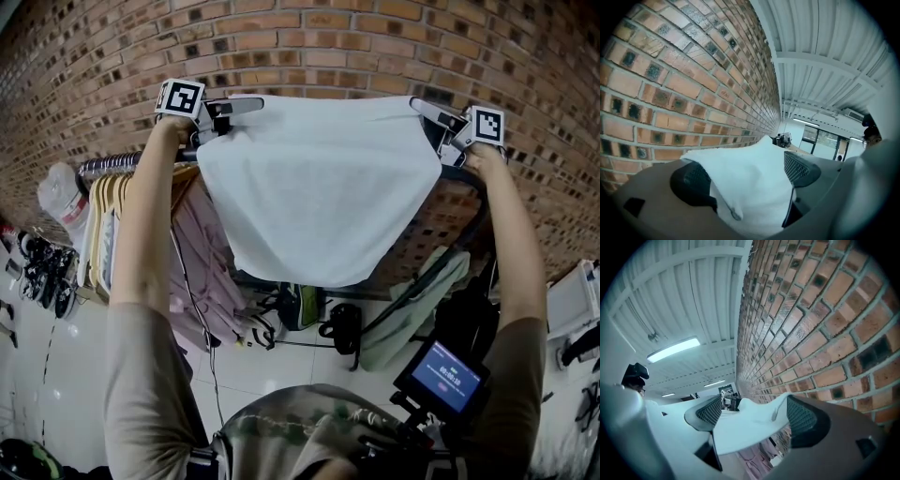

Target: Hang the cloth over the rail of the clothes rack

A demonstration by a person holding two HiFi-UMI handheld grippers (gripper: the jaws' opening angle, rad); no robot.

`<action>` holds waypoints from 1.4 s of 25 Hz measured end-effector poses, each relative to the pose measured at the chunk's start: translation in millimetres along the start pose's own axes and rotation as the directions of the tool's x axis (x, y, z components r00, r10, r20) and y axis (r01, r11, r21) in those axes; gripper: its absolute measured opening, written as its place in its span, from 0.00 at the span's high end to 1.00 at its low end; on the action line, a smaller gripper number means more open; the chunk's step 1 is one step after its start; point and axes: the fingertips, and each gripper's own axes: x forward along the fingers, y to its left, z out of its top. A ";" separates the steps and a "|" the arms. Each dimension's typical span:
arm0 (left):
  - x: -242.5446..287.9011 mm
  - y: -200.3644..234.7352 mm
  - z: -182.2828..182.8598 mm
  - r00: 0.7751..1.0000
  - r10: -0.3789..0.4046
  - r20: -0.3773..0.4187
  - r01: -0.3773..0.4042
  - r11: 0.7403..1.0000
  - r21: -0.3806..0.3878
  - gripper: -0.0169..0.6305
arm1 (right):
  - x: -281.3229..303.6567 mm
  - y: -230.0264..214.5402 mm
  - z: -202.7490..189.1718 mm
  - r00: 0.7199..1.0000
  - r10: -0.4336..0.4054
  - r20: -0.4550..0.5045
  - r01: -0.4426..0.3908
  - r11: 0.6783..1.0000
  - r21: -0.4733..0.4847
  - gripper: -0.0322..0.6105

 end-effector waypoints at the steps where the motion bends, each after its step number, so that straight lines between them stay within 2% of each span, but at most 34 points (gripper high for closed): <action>1: -1.1 3.0 0.7 1.000 0.011 0.001 -0.011 1.000 0.001 0.24 | -1.1 -2.6 2.1 1.000 -0.012 0.012 0.012 1.000 0.004 0.30; 6: -3.5 10.3 -5.1 0.999 0.037 -0.025 -0.037 0.999 0.014 0.24 | -10.1 -16.2 8.2 0.996 -0.067 0.059 0.065 0.998 0.024 0.30; 10: -4.9 18.5 -7.0 0.996 0.080 -0.035 -0.080 0.997 0.010 0.24 | -5.3 -9.7 -0.6 0.999 -0.046 0.023 0.046 0.999 0.002 0.30; 14: -2.9 24.2 -15.8 0.988 0.128 -0.088 -0.123 0.990 0.063 0.24 | -0.2 -0.7 -3.4 1.000 -0.020 0.000 0.020 1.000 -0.018 0.30; 17: -6.3 28.4 -11.7 0.985 0.160 -0.069 -0.155 0.985 0.073 0.24 | -0.4 0.8 -5.7 1.000 -0.019 -0.001 0.019 1.000 -0.007 0.30; 21: -5.6 25.0 -10.5 0.987 0.151 -0.061 -0.145 0.985 0.098 0.24 | -3.3 1.4 -1.7 0.999 -0.028 0.019 0.029 0.999 -0.024 0.30; 24: -5.7 20.0 -1.7 0.989 0.144 -0.018 -0.140 0.981 0.135 0.24 | -2.4 6.6 1.8 0.999 -0.034 0.019 0.035 0.996 -0.084 0.30; 27: -13.0 3.0 29.8 0.987 0.091 0.133 -0.117 0.973 0.199 0.24 | -1.4 21.1 11.1 0.999 -0.020 0.041 0.028 0.977 -0.213 0.30; 29: -22.8 -8.8 47.7 0.969 0.057 0.239 -0.101 0.979 0.174 0.24 | -1.6 31.7 19.7 0.998 -0.001 0.070 0.019 0.967 -0.253 0.30; 30: -26.6 -13.5 50.3 0.963 0.049 0.266 -0.092 0.984 0.150 0.24 | -1.3 37.5 22.3 0.997 0.009 0.074 0.011 0.964 -0.266 0.30; 31: -29.5 -17.5 51.2 0.961 0.043 0.274 -0.089 0.983 0.158 0.24 | -0.7 43.8 23.5 0.997 0.019 0.068 0.001 0.960 -0.280 0.30; 33: -34.8 -24.4 54.3 0.966 0.033 0.257 -0.106 0.955 0.276 0.24 | 0.1 55.5 25.9 0.998 0.036 0.048 -0.020 0.950 -0.311 0.30; 35: -43.3 -29.7 61.3 0.962 0.043 0.269 -0.142 0.922 0.361 0.24 | -2.4 61.9 34.6 0.998 0.024 0.058 -0.002 0.937 -0.349 0.31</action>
